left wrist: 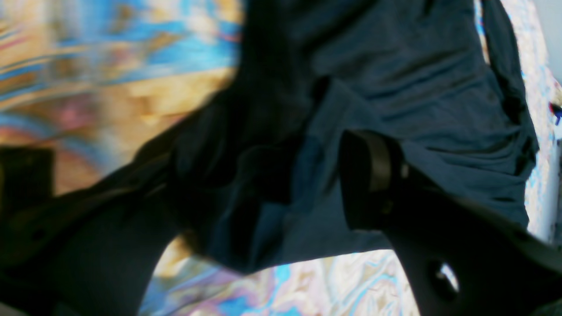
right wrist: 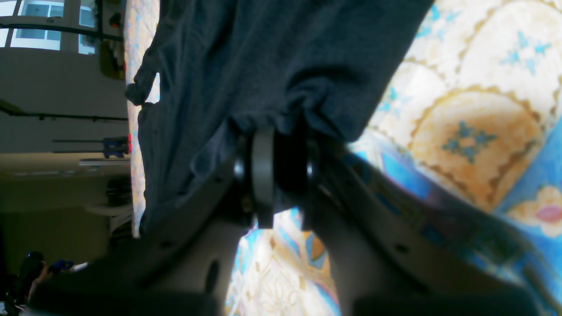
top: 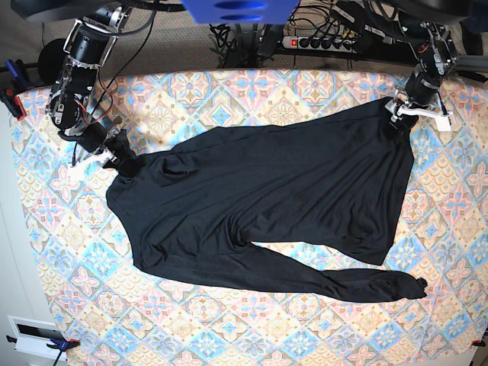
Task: Layout the t-shirt on the table in an organized manner, then fold the t-shirt properly
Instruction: 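Hold both shoulder corners and drag the shirt toward the robot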
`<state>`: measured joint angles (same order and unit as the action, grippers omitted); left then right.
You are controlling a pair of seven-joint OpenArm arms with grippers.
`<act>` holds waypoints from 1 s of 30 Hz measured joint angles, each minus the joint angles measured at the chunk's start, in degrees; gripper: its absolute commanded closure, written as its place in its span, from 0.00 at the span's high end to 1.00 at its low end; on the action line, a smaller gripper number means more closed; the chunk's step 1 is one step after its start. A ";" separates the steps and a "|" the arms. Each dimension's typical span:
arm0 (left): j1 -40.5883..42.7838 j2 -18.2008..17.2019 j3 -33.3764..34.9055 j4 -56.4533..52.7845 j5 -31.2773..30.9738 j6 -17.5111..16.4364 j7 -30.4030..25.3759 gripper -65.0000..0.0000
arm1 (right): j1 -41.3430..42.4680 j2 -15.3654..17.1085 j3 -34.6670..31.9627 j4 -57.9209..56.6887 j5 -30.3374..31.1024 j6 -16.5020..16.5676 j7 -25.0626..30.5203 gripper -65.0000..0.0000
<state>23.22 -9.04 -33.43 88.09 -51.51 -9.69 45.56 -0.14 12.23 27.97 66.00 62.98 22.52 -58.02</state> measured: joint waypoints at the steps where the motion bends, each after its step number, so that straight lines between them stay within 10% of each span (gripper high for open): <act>1: 0.09 -0.07 1.01 0.02 0.22 0.09 -1.07 0.68 | 0.00 0.00 0.00 0.00 0.07 0.00 0.00 0.13; 7: 0.11 -0.20 2.01 0.09 0.46 0.04 -1.70 0.58 | 0.00 0.00 0.00 0.00 0.04 0.00 0.04 0.13; 14: 0.39 0.22 2.56 -0.31 0.52 0.72 1.40 0.00 | 0.00 0.00 0.00 0.00 0.02 0.00 0.09 0.12; 30: 0.55 -3.80 2.27 -0.52 0.02 0.37 3.82 0.00 | -1.46 1.16 -0.44 0.31 0.94 1.27 0.68 0.00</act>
<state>23.77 -12.84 -31.16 87.57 -51.48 -9.32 49.39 -1.61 13.39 27.53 66.30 63.92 23.79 -57.34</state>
